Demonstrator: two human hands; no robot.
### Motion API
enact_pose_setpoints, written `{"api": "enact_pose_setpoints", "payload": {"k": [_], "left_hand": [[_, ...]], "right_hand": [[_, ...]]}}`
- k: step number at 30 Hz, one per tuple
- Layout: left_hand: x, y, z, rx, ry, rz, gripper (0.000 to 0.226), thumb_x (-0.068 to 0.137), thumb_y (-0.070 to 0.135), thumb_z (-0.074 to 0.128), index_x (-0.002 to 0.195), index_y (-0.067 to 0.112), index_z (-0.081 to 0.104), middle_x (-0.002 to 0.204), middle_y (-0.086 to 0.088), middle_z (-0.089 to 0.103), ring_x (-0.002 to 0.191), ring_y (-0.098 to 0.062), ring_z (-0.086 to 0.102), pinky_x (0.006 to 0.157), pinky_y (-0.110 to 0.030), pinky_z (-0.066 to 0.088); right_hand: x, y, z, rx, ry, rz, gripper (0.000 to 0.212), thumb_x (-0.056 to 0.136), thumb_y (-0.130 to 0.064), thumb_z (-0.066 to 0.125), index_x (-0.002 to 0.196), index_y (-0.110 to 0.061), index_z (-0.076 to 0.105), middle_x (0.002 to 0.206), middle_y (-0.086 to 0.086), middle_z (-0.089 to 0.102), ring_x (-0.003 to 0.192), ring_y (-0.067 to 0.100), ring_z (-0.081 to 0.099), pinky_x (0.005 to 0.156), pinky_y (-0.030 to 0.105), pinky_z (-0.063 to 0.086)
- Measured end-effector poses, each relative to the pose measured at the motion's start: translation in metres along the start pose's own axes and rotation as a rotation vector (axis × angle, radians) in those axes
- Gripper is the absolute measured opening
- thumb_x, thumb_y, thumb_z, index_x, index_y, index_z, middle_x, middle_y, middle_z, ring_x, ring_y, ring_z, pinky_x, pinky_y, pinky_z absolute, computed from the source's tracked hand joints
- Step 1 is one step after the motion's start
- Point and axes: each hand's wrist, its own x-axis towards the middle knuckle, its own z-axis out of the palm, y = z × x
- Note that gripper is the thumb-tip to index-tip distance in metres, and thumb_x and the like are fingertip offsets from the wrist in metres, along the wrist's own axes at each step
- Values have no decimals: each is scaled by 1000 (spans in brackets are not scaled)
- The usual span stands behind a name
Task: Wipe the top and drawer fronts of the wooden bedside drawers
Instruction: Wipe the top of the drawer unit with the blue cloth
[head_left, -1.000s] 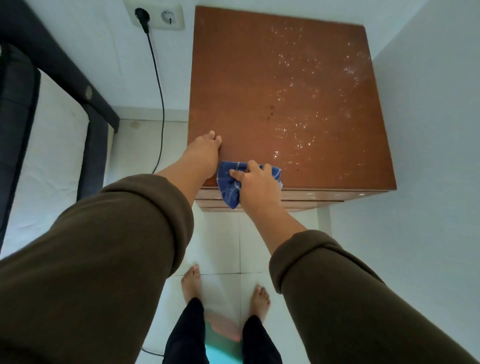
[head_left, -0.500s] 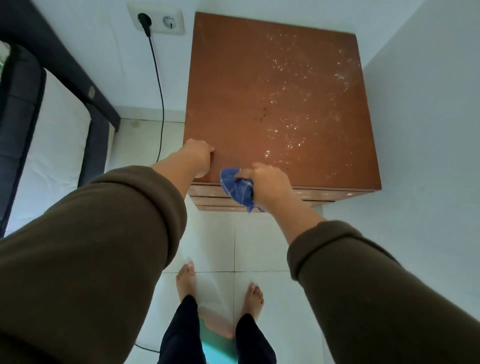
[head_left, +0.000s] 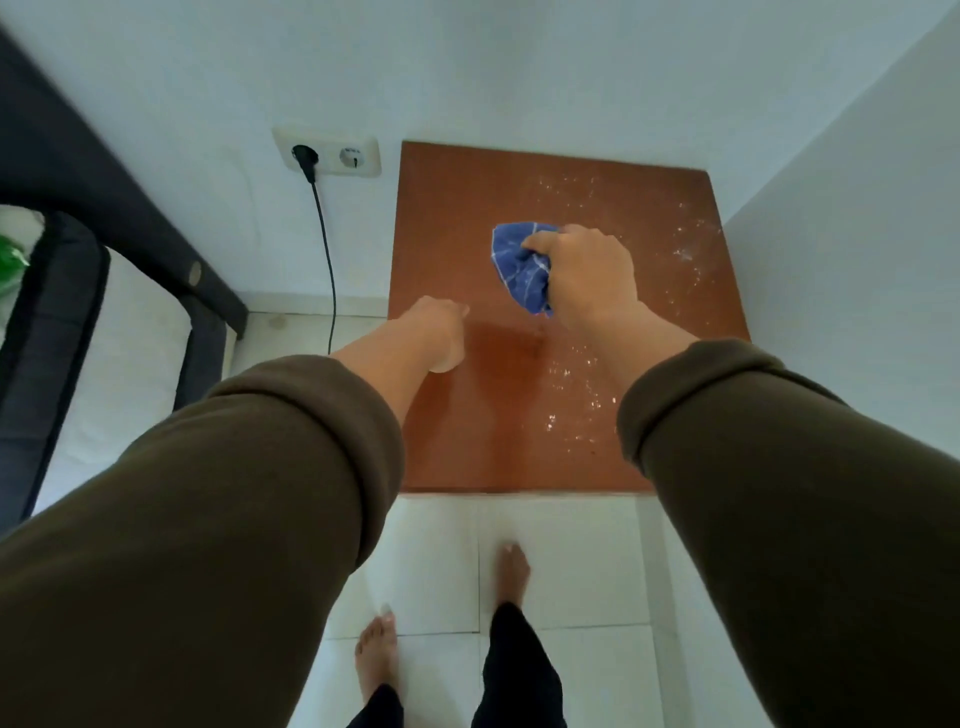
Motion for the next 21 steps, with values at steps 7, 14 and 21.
{"api": "enact_pose_setpoints", "payload": {"k": [7,14,21], "left_hand": [[87,8,-26,-31,-1,-14,77,95,19,55,153,17,5,161,-1,-2,147,-26,9,119,-40,18],[162,17,-45,-83,7,-121,88,94,24,58,152,15,-8,159,-3,-15,147,-26,-8,119,-47,16],[190,26,-56,-69,37,-176,87,93,3,54,152,17,-8,160,-1,-13,148,-25,-4,115,-44,25]], "right_hand": [[125,32,21,-51,-4,-68,39,95,-11,45,132,-22,53,127,13,57,112,33,58,81,38,49],[223,62,47,-89,-36,-117,39,100,-12,36,136,-21,50,132,16,52,120,36,50,91,43,46],[261,64,60,-99,-219,-113,45,101,-16,38,145,-19,37,142,19,44,130,35,43,105,41,36]]}}
